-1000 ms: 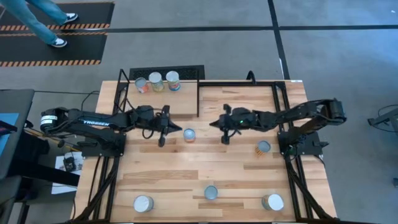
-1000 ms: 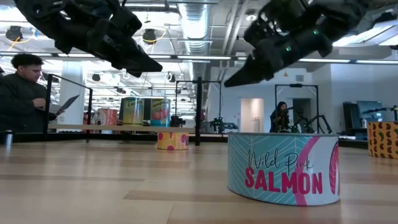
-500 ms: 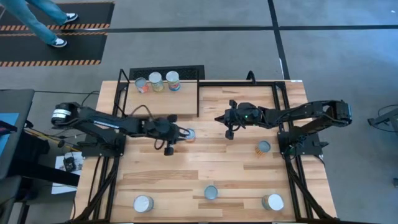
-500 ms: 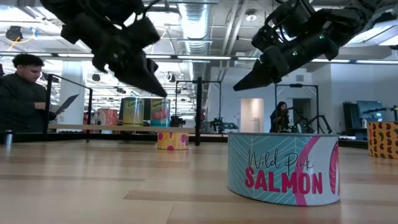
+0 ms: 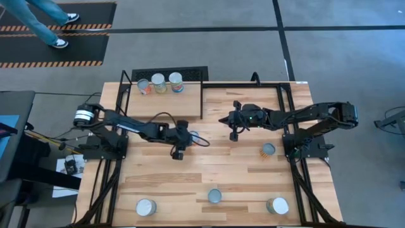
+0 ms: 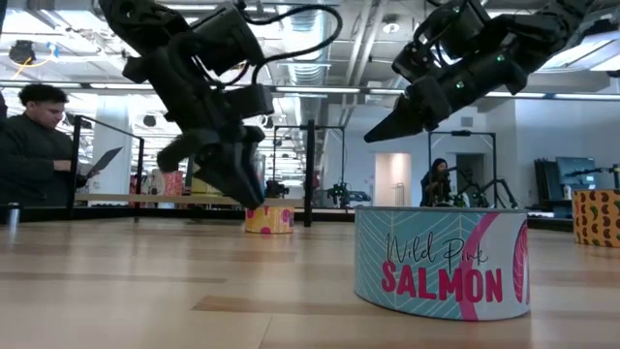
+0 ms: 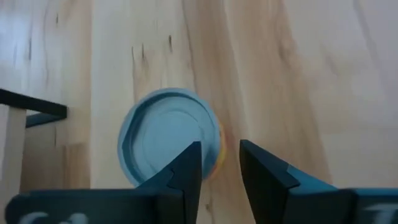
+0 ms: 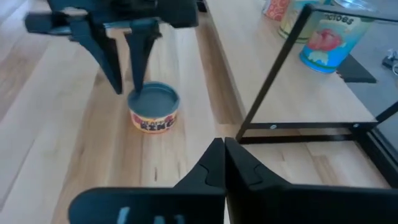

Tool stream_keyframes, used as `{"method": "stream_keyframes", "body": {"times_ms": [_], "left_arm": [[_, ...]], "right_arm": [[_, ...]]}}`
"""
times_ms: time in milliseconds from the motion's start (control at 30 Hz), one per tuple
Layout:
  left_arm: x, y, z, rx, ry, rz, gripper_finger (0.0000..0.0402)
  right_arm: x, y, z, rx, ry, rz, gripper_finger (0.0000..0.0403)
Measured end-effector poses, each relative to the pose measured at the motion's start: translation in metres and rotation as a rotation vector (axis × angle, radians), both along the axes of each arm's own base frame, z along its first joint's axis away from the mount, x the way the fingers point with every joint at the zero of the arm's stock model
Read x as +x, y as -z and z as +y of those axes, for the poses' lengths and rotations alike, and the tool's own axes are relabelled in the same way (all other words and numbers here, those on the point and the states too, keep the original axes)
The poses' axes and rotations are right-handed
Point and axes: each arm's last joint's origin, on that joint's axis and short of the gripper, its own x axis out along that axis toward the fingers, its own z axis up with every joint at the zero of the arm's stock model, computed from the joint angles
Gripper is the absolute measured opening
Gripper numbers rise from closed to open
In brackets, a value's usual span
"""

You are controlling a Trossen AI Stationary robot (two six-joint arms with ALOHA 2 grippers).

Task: Pick and place cans onto a shelf
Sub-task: Put the small canned pineapple rings on the shelf

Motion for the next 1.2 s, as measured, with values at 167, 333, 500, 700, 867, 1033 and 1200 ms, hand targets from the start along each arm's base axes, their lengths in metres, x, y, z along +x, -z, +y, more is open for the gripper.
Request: {"method": "stream_keyframes", "body": {"times_ms": [167, 333, 500, 700, 867, 1033, 1200], "left_arm": [[0.003, 0.007, 0.003, 0.043, -0.016, 0.021, 0.0076], [0.003, 0.008, 0.003, 0.048, -0.007, 0.027, 0.0021], [-0.003, -0.01, 0.007, 0.034, -0.052, -0.025, 0.0008], [-0.02, -0.051, 0.034, -0.07, -0.252, -0.103, 0.0005], [-0.02, -0.078, 0.077, -0.06, -0.385, -0.177, 0.0003], [-0.005, -0.086, 0.127, -0.039, -0.428, -0.18, 0.0003], [0.011, -0.086, 0.166, -0.018, -0.485, -0.166, 0.0003]], "right_arm": [[0.0, 0.0, 0.0, -0.003, -0.001, -0.001, 0.0012], [0.0, 0.0, 0.0, -0.004, -0.001, -0.004, 0.0019], [0.0, 0.0, 0.0, -0.003, -0.001, -0.003, 0.001], [0.0, 0.0, 0.0, -0.004, 0.0, -0.005, 0.0013], [0.001, -0.001, 0.0, -0.005, -0.001, -0.014, 0.0017], [0.001, -0.001, 0.0, -0.004, 0.0, -0.015, 0.0009], [0.001, -0.001, 0.0, -0.004, 0.0, -0.015, 0.0013]]}}
